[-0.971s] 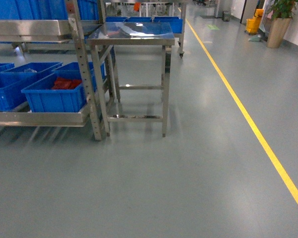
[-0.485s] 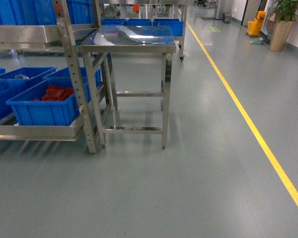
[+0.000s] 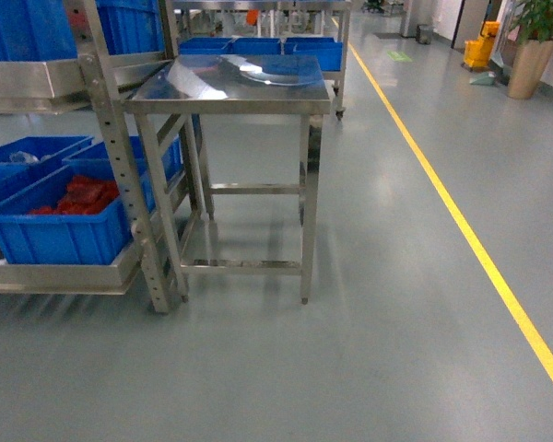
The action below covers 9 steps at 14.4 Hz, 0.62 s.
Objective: Sort blue parts and orange caps into right shelf containers
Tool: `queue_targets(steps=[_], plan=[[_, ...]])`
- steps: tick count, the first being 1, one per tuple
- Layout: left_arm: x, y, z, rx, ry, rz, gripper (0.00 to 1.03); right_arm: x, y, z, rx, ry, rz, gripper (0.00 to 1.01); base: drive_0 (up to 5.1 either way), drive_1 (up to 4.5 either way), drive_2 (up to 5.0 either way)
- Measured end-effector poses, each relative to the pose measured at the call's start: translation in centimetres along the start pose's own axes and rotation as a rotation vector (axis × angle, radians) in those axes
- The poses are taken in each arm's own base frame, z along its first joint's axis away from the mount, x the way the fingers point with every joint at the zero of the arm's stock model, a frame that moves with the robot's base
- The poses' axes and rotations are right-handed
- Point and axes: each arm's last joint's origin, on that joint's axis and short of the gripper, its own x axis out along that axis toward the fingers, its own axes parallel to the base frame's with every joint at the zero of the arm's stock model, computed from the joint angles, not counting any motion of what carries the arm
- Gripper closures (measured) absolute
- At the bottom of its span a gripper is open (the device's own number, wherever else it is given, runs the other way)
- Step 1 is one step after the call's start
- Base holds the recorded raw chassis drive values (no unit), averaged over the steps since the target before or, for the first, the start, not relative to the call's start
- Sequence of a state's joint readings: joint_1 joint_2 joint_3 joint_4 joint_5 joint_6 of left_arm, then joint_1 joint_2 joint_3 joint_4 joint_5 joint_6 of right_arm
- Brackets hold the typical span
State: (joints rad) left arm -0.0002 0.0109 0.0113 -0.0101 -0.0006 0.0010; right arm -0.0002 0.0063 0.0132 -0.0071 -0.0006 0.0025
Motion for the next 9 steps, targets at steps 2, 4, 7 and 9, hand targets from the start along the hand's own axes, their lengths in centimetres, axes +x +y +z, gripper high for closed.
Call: queue_targets(steps=[2, 4, 7, 9], plan=[[0.00, 0.00, 0.02, 0.000, -0.002, -0.001, 0.61, 0.00, 0.00, 0.00, 0.000, 0.000, 0.000, 0.57, -0.1, 4.23, -4.4], [0.00, 0.00, 0.02, 0.000, -0.002, 0.000, 0.61, 0.00, 0.00, 0.01, 0.000, -0.001, 0.000, 0.57, -0.1, 4.26, -4.4], [0.00, 0.00, 0.03, 0.000, -0.003, 0.000, 0.61, 0.00, 0.00, 0.01, 0.000, -0.002, 0.000, 0.57, 0.0, 4.27, -4.4], [0.00, 0.00, 0.03, 0.000, -0.003, 0.000, 0.61, 0.00, 0.00, 0.00, 0.000, 0.000, 0.000, 0.57, -0.1, 4.25, -4.4]])
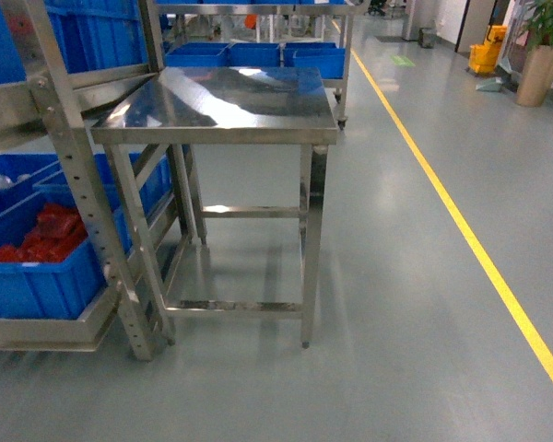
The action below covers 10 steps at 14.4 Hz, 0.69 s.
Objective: Sort blue parts and orange caps into right shelf containers
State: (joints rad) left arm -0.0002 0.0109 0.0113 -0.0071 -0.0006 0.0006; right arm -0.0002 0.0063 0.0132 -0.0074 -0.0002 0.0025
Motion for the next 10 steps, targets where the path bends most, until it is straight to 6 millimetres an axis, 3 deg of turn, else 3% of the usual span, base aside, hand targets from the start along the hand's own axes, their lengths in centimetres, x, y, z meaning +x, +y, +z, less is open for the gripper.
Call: queue_targets(steps=[7, 10], plan=[[0.00, 0.00, 0.00, 0.000, 0.000, -0.001, 0.61, 0.00, 0.00, 0.01, 0.000, -0.001, 0.000, 0.57, 0.0, 4.34, -4.3], [0.00, 0.00, 0.05, 0.000, -0.005, 0.000, 0.61, 0.00, 0.00, 0.04, 0.000, -0.005, 0.000, 0.57, 0.0, 0.00, 0.0]])
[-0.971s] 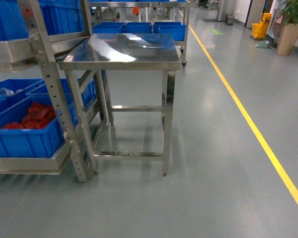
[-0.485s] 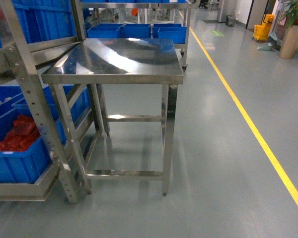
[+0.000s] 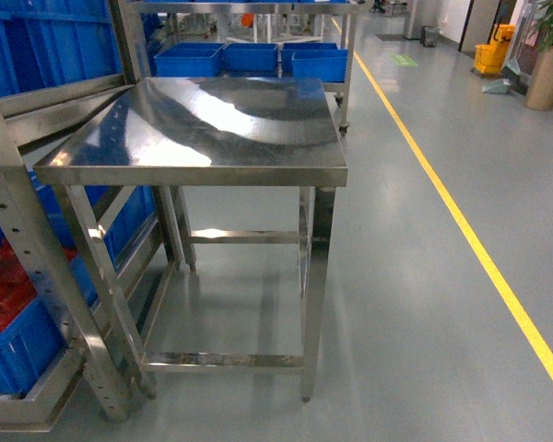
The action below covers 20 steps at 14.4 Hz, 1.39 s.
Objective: Sort blue parts and orange caps into right shelf containers
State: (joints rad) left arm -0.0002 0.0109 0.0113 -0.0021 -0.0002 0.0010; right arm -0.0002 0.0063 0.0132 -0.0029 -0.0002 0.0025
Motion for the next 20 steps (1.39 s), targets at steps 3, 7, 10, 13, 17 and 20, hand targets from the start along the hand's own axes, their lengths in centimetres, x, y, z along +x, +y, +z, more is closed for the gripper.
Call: queue_targets(steps=[3, 7, 10, 13, 17, 20], plan=[[0.00, 0.00, -0.03, 0.000, 0.003, -0.001, 0.61, 0.00, 0.00, -0.01, 0.000, 0.001, 0.000, 0.57, -4.8, 1.85, 3.1], [0.00, 0.00, -0.04, 0.000, 0.005, 0.000, 0.61, 0.00, 0.00, -0.03, 0.000, 0.003, 0.000, 0.57, -4.9, 2.56, 2.6], [0.00, 0.00, -0.05, 0.000, 0.005, 0.000, 0.61, 0.00, 0.00, -0.03, 0.000, 0.003, 0.000, 0.57, -4.9, 2.57, 2.6], [0.00, 0.00, -0.05, 0.000, 0.005, 0.000, 0.61, 0.00, 0.00, -0.02, 0.000, 0.002, 0.000, 0.57, -5.0, 2.46, 2.5], [0.00, 0.00, -0.04, 0.000, 0.004, 0.000, 0.61, 0.00, 0.00, -0.01, 0.000, 0.001, 0.000, 0.57, -5.0, 2.42, 2.4], [0.00, 0.00, -0.06, 0.000, 0.006, 0.001, 0.61, 0.00, 0.00, -0.04, 0.000, 0.004, 0.000, 0.57, -5.0, 2.41, 2.4]])
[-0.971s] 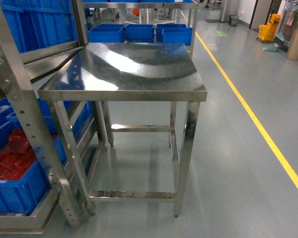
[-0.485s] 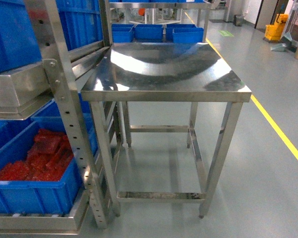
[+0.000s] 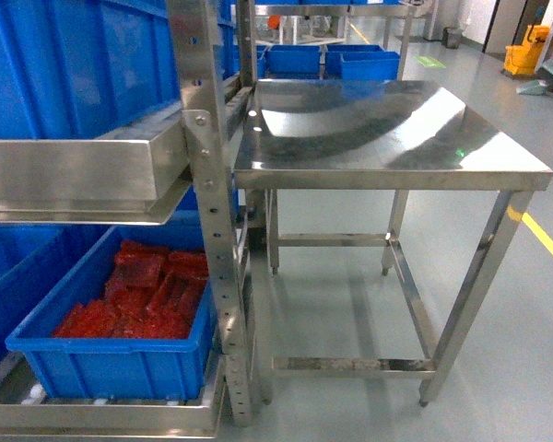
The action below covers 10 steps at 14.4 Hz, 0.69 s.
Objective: Sort blue parts and orange caps into right shelf containers
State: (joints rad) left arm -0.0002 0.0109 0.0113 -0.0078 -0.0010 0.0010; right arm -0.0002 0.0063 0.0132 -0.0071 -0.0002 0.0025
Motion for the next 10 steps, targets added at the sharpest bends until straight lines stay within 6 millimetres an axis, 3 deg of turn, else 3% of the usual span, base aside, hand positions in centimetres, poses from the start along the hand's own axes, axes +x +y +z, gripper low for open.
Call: queue_targets(steps=[10], plan=[[0.00, 0.00, 0.01, 0.000, -0.001, -0.001, 0.61, 0.00, 0.00, 0.01, 0.000, -0.001, 0.000, 0.57, -5.1, 2.37, 2.4]])
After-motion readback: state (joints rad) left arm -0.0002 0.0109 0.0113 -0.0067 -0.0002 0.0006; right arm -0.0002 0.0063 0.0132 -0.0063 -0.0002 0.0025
